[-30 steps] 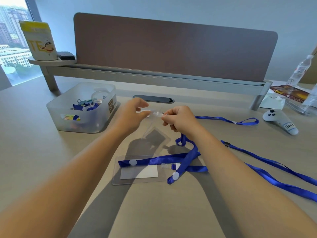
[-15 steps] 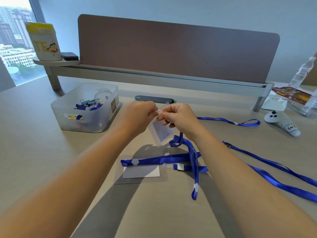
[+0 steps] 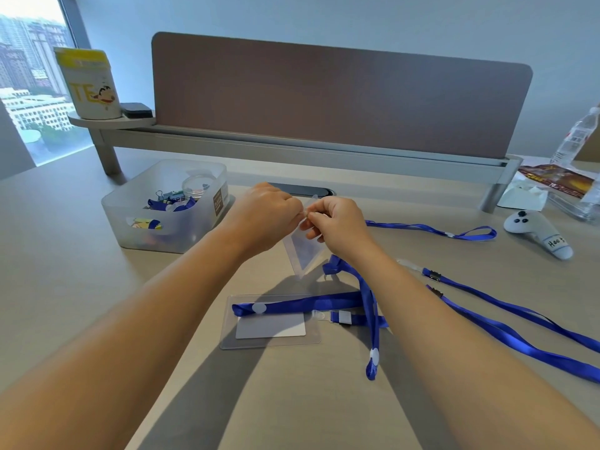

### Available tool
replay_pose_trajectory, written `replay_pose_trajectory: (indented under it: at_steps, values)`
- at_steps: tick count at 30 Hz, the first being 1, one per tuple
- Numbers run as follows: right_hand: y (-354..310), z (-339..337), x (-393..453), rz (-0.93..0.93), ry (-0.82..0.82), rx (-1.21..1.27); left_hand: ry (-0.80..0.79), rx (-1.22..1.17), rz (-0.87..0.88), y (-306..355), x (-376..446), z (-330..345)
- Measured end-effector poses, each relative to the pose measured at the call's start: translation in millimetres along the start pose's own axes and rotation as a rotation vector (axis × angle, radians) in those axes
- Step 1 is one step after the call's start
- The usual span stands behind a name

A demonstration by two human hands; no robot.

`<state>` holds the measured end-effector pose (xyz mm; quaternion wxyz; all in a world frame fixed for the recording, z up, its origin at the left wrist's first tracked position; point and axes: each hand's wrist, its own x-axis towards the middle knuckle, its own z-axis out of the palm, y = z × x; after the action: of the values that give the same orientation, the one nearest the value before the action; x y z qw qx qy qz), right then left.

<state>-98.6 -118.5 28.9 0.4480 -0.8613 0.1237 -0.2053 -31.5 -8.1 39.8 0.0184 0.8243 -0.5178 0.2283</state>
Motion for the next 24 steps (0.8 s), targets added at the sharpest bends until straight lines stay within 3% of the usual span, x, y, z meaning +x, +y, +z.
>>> replay_pose_trajectory:
  at_steps: [3, 7, 12, 18, 24]
  values:
    - [-1, 1, 0, -0.012, -0.001, -0.049, 0.0, 0.025, 0.002, -4, 1, 4]
    - [-5, 4, -1, -0.037, 0.018, -0.111, 0.163, 0.166, 0.121, -3, -3, 2]
    - [-12, 5, 0, -0.035, 0.01, -0.191, 0.236, 0.21, 0.111, 1, -5, 2]
    - [-14, 5, -1, 0.006, -0.064, -0.15, 0.228, 0.103, 0.084, -2, -9, 5]
    - [-17, 10, 1, 0.053, 0.044, 0.038, 0.311, -0.075, -0.038, -4, -8, 9]
